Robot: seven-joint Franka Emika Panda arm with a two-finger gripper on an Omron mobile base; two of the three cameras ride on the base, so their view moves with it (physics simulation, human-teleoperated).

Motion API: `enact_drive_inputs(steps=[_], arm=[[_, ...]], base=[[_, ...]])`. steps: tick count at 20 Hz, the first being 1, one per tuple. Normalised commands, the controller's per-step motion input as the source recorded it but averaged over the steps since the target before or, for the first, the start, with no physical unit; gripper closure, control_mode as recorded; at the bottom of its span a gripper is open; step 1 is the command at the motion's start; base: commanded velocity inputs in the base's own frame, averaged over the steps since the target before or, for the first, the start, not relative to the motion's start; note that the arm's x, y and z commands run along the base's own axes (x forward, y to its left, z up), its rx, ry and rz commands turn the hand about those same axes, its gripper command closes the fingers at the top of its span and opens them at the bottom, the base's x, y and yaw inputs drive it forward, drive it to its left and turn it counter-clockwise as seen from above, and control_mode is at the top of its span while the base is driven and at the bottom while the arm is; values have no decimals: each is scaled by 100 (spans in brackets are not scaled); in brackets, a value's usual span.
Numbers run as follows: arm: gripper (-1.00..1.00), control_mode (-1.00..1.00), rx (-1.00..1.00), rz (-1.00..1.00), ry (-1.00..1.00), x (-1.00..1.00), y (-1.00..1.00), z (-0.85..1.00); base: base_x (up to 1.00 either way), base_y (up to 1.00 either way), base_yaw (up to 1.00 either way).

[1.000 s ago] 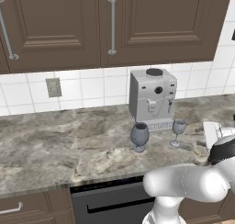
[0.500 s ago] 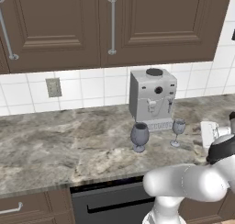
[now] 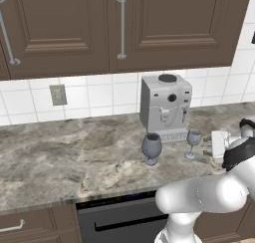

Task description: Retrieve the wine glasses from the counter and place one next to each plate.

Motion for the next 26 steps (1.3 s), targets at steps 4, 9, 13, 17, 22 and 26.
enact_drive_inputs(steps=[4, 9, 13, 17, 22, 26], arm=[[-100, -100, 1, 0, 1, 14, 0, -21], [-100, -100, 0, 0, 4, 22, 3, -25], [-100, -100, 0, 0, 0, 21, 0, -18], [-100, -100, 0, 0, 2, 22, 1, -19], [-100, -100, 0, 0, 2, 17, 11, -23], [-100, -100, 0, 0, 2, 27, 1, -15]], base=[[0, 0, 0], [0, 0, 0], [0, 0, 0], [0, 0, 0], [0, 0, 0], [0, 0, 0]])
